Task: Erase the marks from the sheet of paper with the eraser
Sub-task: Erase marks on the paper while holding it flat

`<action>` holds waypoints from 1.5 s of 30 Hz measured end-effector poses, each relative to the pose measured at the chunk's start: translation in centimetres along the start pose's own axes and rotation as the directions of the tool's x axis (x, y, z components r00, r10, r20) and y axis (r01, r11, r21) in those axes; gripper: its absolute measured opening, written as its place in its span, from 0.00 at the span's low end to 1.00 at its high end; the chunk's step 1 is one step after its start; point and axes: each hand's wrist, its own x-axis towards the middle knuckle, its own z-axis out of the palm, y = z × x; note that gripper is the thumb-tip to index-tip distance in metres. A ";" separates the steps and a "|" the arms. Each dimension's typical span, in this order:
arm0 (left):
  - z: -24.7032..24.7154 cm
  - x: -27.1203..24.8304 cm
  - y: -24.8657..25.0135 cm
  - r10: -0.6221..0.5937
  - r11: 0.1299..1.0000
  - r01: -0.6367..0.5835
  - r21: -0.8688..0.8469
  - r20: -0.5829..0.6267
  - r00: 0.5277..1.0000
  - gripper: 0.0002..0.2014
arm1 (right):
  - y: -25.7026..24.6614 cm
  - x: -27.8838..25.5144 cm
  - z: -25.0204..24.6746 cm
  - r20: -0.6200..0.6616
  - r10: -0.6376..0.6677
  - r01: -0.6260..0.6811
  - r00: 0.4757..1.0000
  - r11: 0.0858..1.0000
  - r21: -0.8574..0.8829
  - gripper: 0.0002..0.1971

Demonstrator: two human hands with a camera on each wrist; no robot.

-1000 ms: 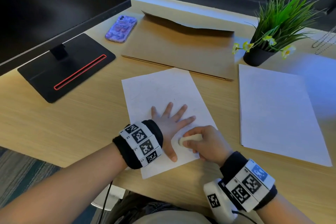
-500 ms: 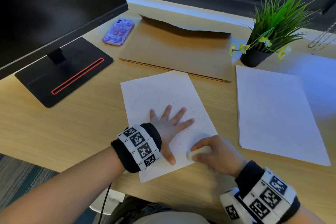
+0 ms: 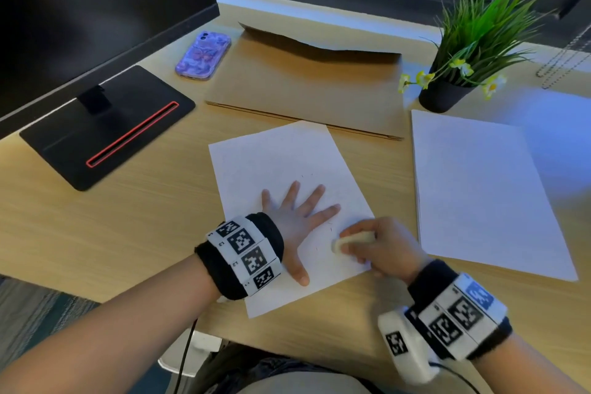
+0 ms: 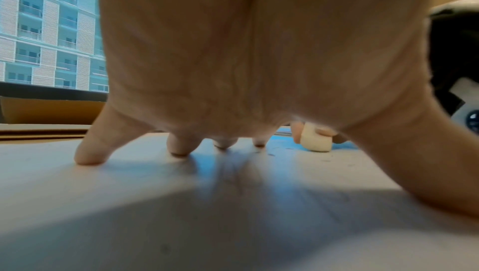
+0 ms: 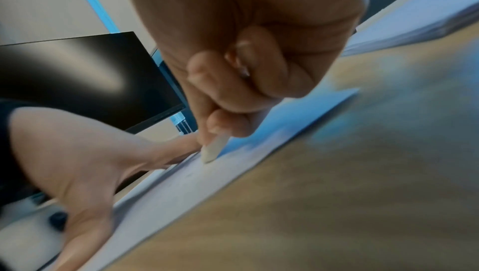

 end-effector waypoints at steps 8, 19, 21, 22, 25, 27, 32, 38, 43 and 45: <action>0.1 0.1 0.0 0.004 1.000 -0.004 0.010 0.005 1.000 0.66 | 0.4 -1.3 0.1 0.119 -0.026 0.049 0.993 0.979 -0.196 0.05; 0.3 0.2 -0.2 0.011 1.000 -0.011 0.001 -0.005 1.000 0.66 | 0.0 -0.9 -0.3 0.173 0.008 0.016 0.985 0.991 -0.133 0.05; 0.2 0.2 -0.2 0.011 1.000 -0.011 0.001 -0.001 1.000 0.66 | -0.5 0.3 -0.7 0.105 -0.015 0.026 0.994 0.994 -0.102 0.05; 0.2 0.2 -0.2 0.009 1.000 -0.009 0.002 0.003 1.000 0.66 | -0.7 0.8 -0.8 0.052 -0.023 0.026 0.998 0.998 -0.064 0.06; 0.1 0.2 -0.1 0.008 1.000 -0.008 -0.003 0.006 1.000 0.66 | -0.3 0.6 -0.5 -0.010 -0.035 0.035 0.999 0.999 -0.039 0.07; 0.2 0.0 -0.1 0.015 1.000 -0.015 -0.012 -0.002 1.000 0.66 | 0.3 -0.5 -0.2 0.066 -0.023 0.029 0.998 0.995 -0.099 0.05; 0.1 0.0 -0.2 0.014 1.000 -0.014 -0.014 -0.002 1.000 0.66 | -0.6 0.5 -0.7 0.106 0.001 0.012 0.994 0.992 -0.126 0.05; 0.1 0.1 -0.1 0.010 1.000 -0.010 -0.015 0.008 1.000 0.66 | -0.4 -0.1 0.3 0.021 -0.027 0.030 0.999 0.994 -0.109 0.06; 0.1 0.1 -0.2 0.010 1.000 -0.009 -0.018 0.013 1.000 0.66 | -1.1 -0.4 0.4 0.144 0.036 -0.017 0.989 0.991 -0.129 0.06; -0.1 0.0 -0.1 0.009 1.000 -0.008 -0.018 0.015 1.000 0.66 | -1.7 1.1 -0.1 0.018 0.004 -0.003 1.000 0.998 -0.056 0.07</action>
